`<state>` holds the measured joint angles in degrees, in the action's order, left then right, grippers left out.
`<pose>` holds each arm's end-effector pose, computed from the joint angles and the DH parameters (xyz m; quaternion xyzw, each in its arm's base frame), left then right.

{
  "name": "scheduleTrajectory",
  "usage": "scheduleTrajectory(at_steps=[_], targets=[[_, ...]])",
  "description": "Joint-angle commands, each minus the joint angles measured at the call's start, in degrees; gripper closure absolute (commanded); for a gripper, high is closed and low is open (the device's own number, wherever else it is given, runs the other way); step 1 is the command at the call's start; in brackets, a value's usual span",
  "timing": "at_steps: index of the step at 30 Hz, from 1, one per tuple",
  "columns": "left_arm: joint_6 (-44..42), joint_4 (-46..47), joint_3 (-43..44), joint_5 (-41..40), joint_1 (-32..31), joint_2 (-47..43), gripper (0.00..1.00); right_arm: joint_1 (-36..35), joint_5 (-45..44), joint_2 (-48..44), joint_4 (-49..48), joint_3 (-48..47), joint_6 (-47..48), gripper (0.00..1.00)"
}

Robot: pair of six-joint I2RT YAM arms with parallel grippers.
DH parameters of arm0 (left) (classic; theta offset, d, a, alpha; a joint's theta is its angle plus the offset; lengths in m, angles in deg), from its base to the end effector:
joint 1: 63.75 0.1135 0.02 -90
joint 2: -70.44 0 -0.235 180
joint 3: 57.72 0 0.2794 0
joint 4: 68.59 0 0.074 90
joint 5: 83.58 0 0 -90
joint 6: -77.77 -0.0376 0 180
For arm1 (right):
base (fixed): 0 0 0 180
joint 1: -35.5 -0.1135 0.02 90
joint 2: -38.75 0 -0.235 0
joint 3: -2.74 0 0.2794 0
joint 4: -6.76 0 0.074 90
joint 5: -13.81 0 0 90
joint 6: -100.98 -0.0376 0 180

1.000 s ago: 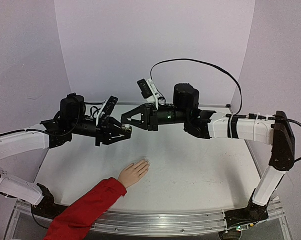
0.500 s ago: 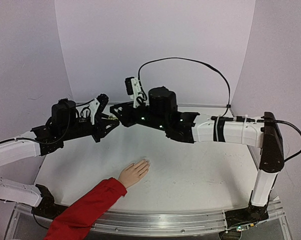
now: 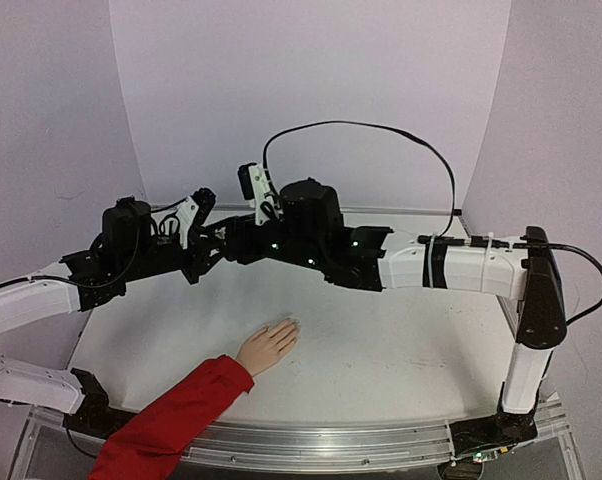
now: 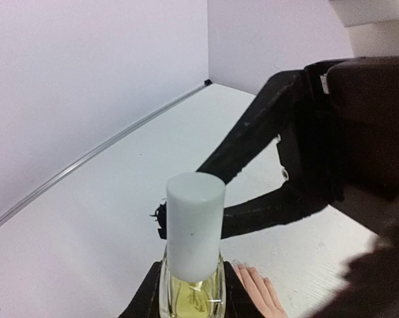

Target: Paint the nails

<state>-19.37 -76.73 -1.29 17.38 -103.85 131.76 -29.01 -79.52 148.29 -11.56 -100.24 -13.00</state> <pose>0.2200 -0.1946 0.2708 0.3666 0.6901 -0.2474 0.5728 0.2109 0.4372 0.3258 -0.1973 0.5994 0.5280 0.5683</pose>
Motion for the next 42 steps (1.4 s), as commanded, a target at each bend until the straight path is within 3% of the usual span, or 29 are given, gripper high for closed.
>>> scheduleTrajectory(at_steps=[1,4,9,11,15,18,29,35,39,42], targets=[[0.75,6.41,3.54,6.90,0.33,0.83,1.00,3.08,18.46,-9.33,-0.68,5.28,4.46,0.31],[0.98,6.39,4.18,13.32,0.30,1.66,1.00,6.42,25.45,-13.45,-1.67,9.89,5.17,0.19],[2.74,6.41,5.78,30.32,0.35,4.22,1.00,9.48,36.32,-17.12,-3.77,14.70,6.34,0.17],[4.10,6.38,6.99,37.36,0.36,5.91,1.00,9.58,39.84,-17.56,-4.26,15.27,7.18,0.23],[6.57,6.38,9.23,48.50,0.32,9.71,1.00,9.58,42.78,-17.47,-6.21,15.42,7.40,0.45],[6.61,6.38,9.91,51.37,0.28,10.82,1.00,9.62,45.54,-16.24,-7.22,14.45,7.22,0.49],[6.61,6.39,9.54,51.40,0.28,10.35,1.00,9.62,49.12,-11.88,-9.77,11.35,5.58,0.78],[6.54,6.40,9.07,48.09,0.28,9.21,1.00,9.58,47.31,-11.10,-9.76,10.82,5.47,1.00],[5.23,6.38,7.35,33.78,0.28,6.65,1.00,9.44,39.47,-11.66,-9.45,12.31,4.94,1.00],[2.81,6.32,5.30,16.64,0.28,4.07,1.00,6.97,21.07,-11.45,-5.16,11.83,4.64,1.00]])
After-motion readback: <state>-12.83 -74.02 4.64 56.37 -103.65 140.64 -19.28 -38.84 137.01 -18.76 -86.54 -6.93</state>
